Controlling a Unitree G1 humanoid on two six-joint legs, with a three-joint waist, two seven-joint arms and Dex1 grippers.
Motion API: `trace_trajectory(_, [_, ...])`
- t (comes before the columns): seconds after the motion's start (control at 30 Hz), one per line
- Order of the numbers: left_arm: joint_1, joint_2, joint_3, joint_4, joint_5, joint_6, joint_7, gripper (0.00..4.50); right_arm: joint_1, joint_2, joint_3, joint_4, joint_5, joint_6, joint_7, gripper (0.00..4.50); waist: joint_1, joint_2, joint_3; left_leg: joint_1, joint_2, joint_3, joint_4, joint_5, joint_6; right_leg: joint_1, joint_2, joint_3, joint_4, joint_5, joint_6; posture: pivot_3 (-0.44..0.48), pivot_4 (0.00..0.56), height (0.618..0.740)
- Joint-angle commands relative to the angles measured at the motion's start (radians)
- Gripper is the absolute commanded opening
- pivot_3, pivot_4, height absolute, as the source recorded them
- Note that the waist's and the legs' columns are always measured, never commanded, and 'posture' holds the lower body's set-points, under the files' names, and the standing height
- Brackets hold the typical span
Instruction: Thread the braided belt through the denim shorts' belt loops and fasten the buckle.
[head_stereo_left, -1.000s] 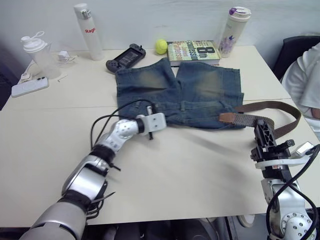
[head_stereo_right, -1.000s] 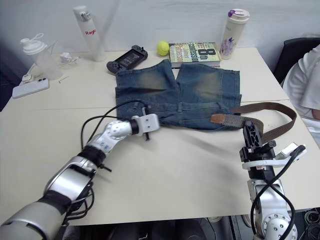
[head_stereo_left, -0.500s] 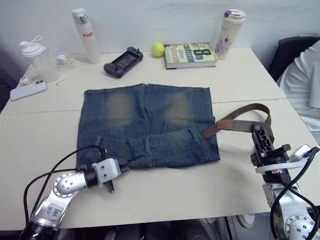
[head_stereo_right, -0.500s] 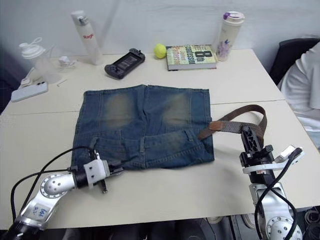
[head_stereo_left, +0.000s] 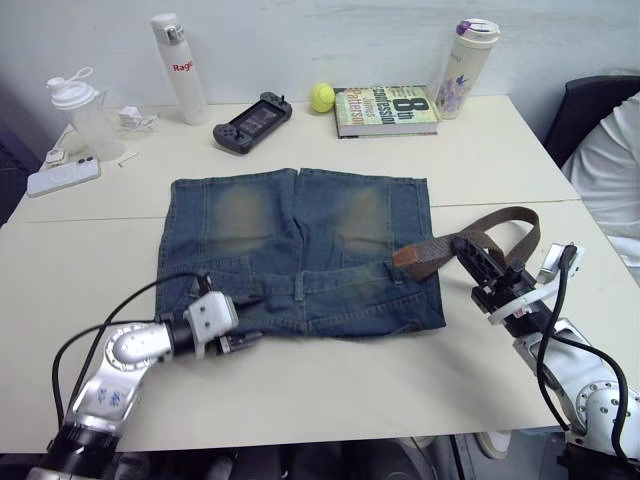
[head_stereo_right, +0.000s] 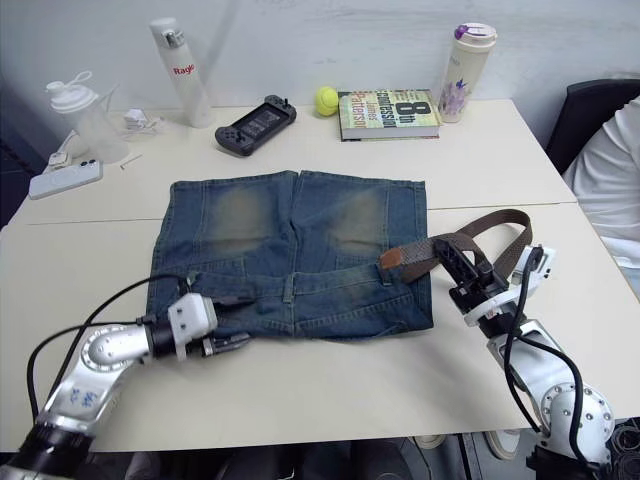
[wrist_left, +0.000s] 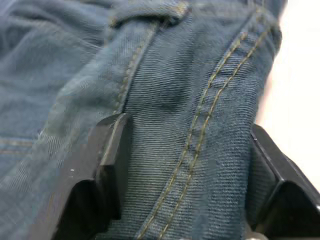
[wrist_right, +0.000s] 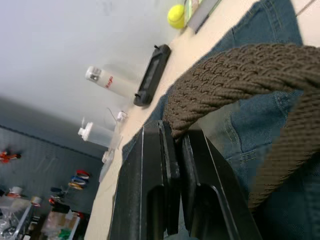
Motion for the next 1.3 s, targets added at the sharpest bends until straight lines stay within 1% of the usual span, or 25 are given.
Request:
trace_trajectory(0.03, [-0.072,0.048,0.072,-0.056,-0.165,0.174,-0.095,3.03,-0.028,-0.045,-0.032,0.001,0.032,0.027,-0.025,0.00,-0.001,0.000,0.000,0.000,0.000,0.000,0.000,0.000,0.000,0.000,0.000,0.000,0.000,0.000,0.000,0.000,0.150,0.740])
trace_trajectory(0.2, [-0.164,0.087,0.113,-0.160,-0.367,0.427,-0.166,3.03,-0.050,-0.103,-0.032,0.019,0.075,0.073,-0.076,0.00,-0.003,-0.001,0.000,-0.001,0.000,0.000,0.002,0.000,0.000,0.001,0.000,0.000,-0.001,0.000,0.000,0.000,0.150,0.740])
trace_trajectory(0.3, [-0.184,0.097,0.137,-0.204,-0.429,0.496,-0.183,3.03,-0.066,-0.110,-0.026,0.029,0.086,0.083,-0.108,0.00,-0.005,-0.001,0.001,-0.001,0.000,0.000,0.003,0.000,0.000,0.001,0.000,0.000,-0.002,0.000,0.000,0.000,0.150,0.740])
trace_trajectory(0.37, [-0.185,0.121,0.150,-0.229,-0.470,0.553,-0.203,3.03,-0.072,-0.104,-0.027,0.037,0.085,0.080,-0.127,0.00,-0.004,-0.001,0.001,-0.001,0.000,0.000,0.003,0.000,0.000,0.001,0.000,0.001,-0.002,0.000,0.000,0.000,0.150,0.740])
trace_trajectory(0.5, [-0.206,0.103,0.185,-0.230,-0.485,0.576,-0.170,3.03,-0.070,-0.094,-0.032,0.033,0.082,0.074,-0.136,0.00,-0.003,-0.001,0.001,-0.001,0.000,0.000,0.003,0.000,0.000,0.001,0.000,0.001,-0.002,0.000,0.000,0.000,0.150,0.740])
trace_trajectory(0.93, [-0.224,0.067,0.175,-0.228,-0.447,0.589,-0.115,3.03,-0.055,-0.054,0.029,0.019,0.053,0.089,-0.209,0.00,-0.002,-0.002,0.002,-0.001,0.000,0.000,0.004,0.000,0.000,0.001,0.000,0.001,-0.002,0.000,0.000,0.000,0.150,0.740])
trace_trajectory(1.1, [-0.221,0.058,0.161,-0.244,-0.437,0.586,-0.113,3.03,-0.073,-0.047,0.053,0.019,0.053,0.098,-0.208,0.00,-0.003,-0.002,0.002,-0.001,0.000,0.000,0.004,0.000,0.000,0.001,0.001,0.001,-0.002,0.000,0.000,0.000,0.150,0.740])
trace_trajectory(1.3, [-0.226,0.030,0.111,-0.240,-0.385,0.546,-0.121,3.03,-0.104,0.027,0.132,0.030,0.026,0.108,-0.225,0.00,-0.004,-0.002,0.002,-0.001,0.001,0.000,0.004,0.000,0.000,0.001,0.001,0.001,-0.002,0.000,0.000,0.000,0.150,0.740])
